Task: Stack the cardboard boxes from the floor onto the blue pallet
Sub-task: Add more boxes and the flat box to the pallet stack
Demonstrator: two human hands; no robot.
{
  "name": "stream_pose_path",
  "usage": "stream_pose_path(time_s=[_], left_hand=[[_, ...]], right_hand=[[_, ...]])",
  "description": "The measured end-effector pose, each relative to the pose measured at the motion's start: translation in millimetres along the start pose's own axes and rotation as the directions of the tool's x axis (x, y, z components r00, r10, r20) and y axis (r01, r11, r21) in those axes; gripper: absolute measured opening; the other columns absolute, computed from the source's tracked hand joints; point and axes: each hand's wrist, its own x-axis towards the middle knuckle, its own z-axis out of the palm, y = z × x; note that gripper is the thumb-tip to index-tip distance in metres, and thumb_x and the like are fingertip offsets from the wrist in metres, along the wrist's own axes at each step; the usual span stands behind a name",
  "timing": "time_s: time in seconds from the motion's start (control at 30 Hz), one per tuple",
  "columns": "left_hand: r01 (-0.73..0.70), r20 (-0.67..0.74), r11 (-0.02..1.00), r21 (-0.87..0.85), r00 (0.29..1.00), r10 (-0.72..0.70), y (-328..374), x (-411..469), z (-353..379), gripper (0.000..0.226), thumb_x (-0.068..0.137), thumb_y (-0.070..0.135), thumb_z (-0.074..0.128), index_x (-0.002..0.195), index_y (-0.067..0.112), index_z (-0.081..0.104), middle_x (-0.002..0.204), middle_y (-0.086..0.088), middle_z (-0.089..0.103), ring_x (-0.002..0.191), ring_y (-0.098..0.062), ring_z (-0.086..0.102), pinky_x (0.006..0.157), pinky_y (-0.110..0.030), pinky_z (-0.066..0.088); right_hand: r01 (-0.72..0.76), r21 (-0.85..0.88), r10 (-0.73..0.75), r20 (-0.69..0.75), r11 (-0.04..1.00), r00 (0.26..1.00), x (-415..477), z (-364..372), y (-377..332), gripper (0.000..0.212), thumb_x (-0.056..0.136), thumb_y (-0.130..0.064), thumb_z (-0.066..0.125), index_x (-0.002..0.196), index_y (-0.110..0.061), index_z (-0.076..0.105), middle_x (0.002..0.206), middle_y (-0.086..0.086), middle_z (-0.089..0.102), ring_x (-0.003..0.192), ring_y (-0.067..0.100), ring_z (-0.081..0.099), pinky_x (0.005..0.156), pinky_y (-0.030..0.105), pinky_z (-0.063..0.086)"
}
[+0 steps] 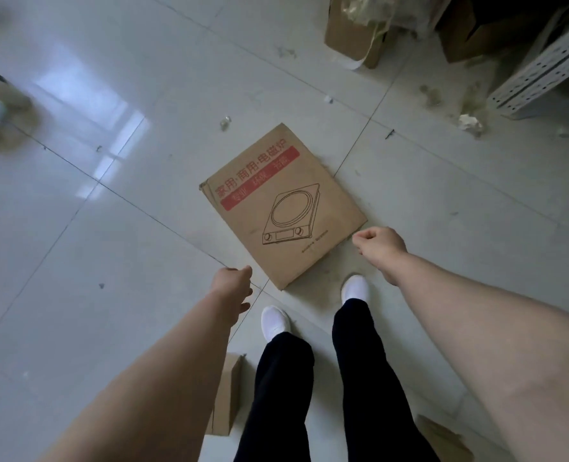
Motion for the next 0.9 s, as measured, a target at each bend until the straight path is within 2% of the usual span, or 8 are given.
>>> stream_pose_path(time_s=[0.2,0.33,0.43,0.53,0.6,0.7,0.8,0.9], left_hand=[[0.128,-0.038,0.991,-0.039,0.991,-0.129,-11,131,61,0.02,0.099,0.027,0.049,0.095,0.008,0.053,0.096,-0.008,0.057,0.098,-0.025,0.06,0.083,-0.04,0.052],[0.207,-0.052,0.975,-0.084,0.976,-0.211,-28,221,109,0.025,0.097,0.03,0.052,0.104,0.005,0.053,0.1,-0.008,0.055,0.097,-0.026,0.056,0.081,-0.04,0.051],[0.241,-0.12,0.964,-0.109,0.96,-0.253,-42,276,132,0.048,0.094,0.039,0.056,0.124,0.003,0.048,0.113,-0.011,0.055,0.09,-0.028,0.054,0.081,-0.04,0.049],[0.237,-0.184,0.957,-0.165,0.946,-0.266,-56,319,146,0.075,0.085,0.052,0.062,0.138,0.006,0.036,0.131,-0.011,0.051,0.113,-0.034,0.052,0.085,-0.042,0.044],[0.202,-0.21,0.957,-0.21,0.946,-0.246,-63,339,150,0.085,0.08,0.058,0.066,0.141,0.008,0.034,0.135,-0.01,0.049,0.122,-0.034,0.049,0.094,-0.043,0.046],[0.092,-0.224,0.956,-0.278,0.962,-0.158,-78,361,153,0.089,0.074,0.061,0.071,0.14,0.013,0.036,0.138,-0.007,0.05,0.125,-0.03,0.049,0.106,-0.048,0.042],[0.003,-0.217,0.944,-0.329,0.973,-0.079,-90,370,155,0.078,0.08,0.052,0.071,0.139,0.017,0.035,0.137,-0.004,0.05,0.123,-0.027,0.049,0.109,-0.048,0.039],[-0.018,-0.191,0.915,-0.404,0.979,-0.065,-92,371,155,0.071,0.079,0.049,0.074,0.135,0.022,0.039,0.132,0.002,0.053,0.121,-0.024,0.05,0.108,-0.049,0.039]], right_hand=[[-0.01,-0.151,0.016,0.034,0.989,0.999,148,38,7,0.016,0.089,-0.024,0.06,0.102,-0.019,0.069,0.113,0.006,0.068,0.107,0.026,0.061,0.088,0.029,0.047],[-0.014,-0.253,0.024,0.037,0.967,0.999,238,78,27,0.039,0.09,-0.029,0.061,0.127,-0.018,0.056,0.133,0.004,0.056,0.121,0.026,0.053,0.099,0.03,0.042],[-0.02,-0.363,0.025,0.008,0.931,1.0,295,110,47,0.066,0.089,-0.037,0.062,0.146,-0.02,0.035,0.148,0.008,0.04,0.134,0.032,0.039,0.109,0.041,0.037],[0.008,-0.451,-0.039,-0.06,0.893,0.997,338,129,61,0.087,0.087,-0.044,0.062,0.154,-0.017,0.013,0.159,0.008,0.017,0.145,0.031,0.022,0.115,0.052,0.025],[0.02,-0.468,-0.07,-0.089,0.883,0.994,358,132,65,0.097,0.085,-0.051,0.063,0.155,-0.017,0.005,0.161,0.007,0.011,0.147,0.028,0.017,0.117,0.052,0.02],[0.059,-0.399,-0.081,-0.037,0.915,0.996,383,127,75,0.107,0.074,-0.059,0.07,0.154,-0.021,0.009,0.158,0.006,0.023,0.144,0.029,0.025,0.116,0.049,0.024],[0.064,-0.236,-0.056,0.042,0.97,0.998,398,121,81,0.111,0.06,-0.058,0.081,0.149,-0.03,0.02,0.15,0.0,0.038,0.136,0.026,0.039,0.112,0.046,0.035],[0.035,-0.187,-0.02,0.078,0.982,0.997,401,118,77,0.112,0.052,-0.057,0.085,0.145,-0.033,0.027,0.145,-0.002,0.045,0.132,0.025,0.044,0.108,0.046,0.039]])
